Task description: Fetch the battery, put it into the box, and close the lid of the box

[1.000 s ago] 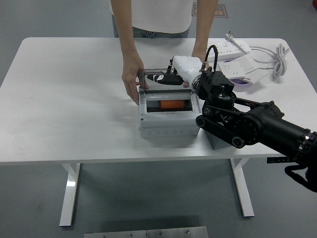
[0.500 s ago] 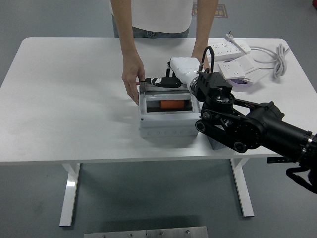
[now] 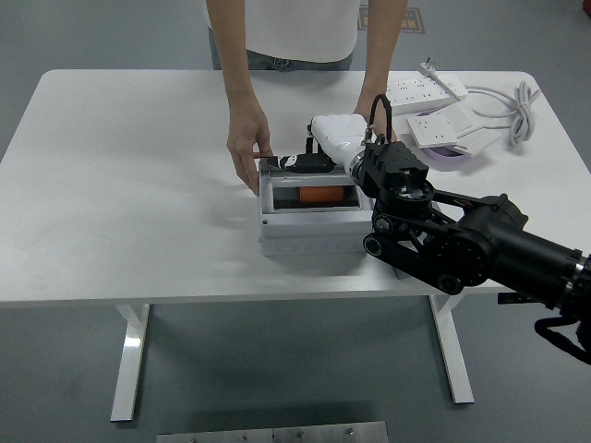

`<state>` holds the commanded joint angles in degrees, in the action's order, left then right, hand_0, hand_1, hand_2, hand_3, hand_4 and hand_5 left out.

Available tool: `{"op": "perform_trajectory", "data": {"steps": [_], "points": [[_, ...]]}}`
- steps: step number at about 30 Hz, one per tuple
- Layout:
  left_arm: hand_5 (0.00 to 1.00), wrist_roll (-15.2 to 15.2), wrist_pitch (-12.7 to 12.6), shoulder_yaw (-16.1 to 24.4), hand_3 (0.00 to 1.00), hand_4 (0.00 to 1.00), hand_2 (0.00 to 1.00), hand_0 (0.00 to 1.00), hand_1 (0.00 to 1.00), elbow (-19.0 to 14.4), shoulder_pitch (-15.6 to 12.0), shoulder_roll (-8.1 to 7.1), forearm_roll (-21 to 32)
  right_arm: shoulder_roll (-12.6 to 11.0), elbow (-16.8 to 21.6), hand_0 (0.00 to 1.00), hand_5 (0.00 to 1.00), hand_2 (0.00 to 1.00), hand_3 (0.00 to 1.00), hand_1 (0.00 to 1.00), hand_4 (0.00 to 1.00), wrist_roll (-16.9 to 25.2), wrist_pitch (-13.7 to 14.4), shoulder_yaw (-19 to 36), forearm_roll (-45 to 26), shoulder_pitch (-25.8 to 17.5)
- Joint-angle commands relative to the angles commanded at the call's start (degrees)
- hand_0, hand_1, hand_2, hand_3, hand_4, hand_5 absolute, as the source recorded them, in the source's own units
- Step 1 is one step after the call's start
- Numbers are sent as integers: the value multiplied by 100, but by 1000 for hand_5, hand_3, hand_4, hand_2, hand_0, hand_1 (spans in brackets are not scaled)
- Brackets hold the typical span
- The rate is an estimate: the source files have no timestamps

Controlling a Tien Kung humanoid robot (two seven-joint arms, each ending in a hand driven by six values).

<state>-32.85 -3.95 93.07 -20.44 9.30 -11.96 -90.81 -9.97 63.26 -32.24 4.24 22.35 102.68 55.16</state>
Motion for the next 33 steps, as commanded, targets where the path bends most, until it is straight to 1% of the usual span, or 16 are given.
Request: {"op": "perform_trajectory", "data": {"steps": [1, 2, 8, 15, 18, 20, 33], "points": [[184, -1, 3, 1, 594, 685, 658, 559, 722, 0, 0, 1, -5, -1, 10, 212, 998, 474, 475, 396, 975, -5, -13, -1, 5, 1], [184, -1, 4, 2, 594, 685, 658, 559, 722, -1, 0, 2, -7, -3, 27, 217, 998, 458, 448, 386, 960, -15, -31, 3, 20, 3], [184, 2, 5, 2, 594, 686, 657, 559, 723, 0, -2, 11, -11, -25, 136, 219, 998, 454, 448, 382, 950, -86, -144, 30, 68, -20], [185, -3, 9, 7, 594, 685, 657, 559, 723, -2, -5, 19, -23, -61, 362, 211, 998, 441, 436, 375, 946, -283, -422, 59, 72, -54], [185, 1, 13, 9, 594, 685, 657, 559, 723, 0, -1, 23, -29, -66, 420, 211, 998, 441, 436, 375, 946, -322, -478, 64, 62, -61], [185, 0, 13, 13, 594, 685, 657, 559, 723, -1, 1, 25, -34, -62, 434, 199, 998, 430, 423, 361, 936, -334, -500, 60, 46, -69], [181, -1, 22, 17, 594, 685, 652, 559, 723, -1, 8, 30, -51, -68, 409, 191, 998, 419, 418, 357, 932, -303, -479, 55, -31, -90]]}}
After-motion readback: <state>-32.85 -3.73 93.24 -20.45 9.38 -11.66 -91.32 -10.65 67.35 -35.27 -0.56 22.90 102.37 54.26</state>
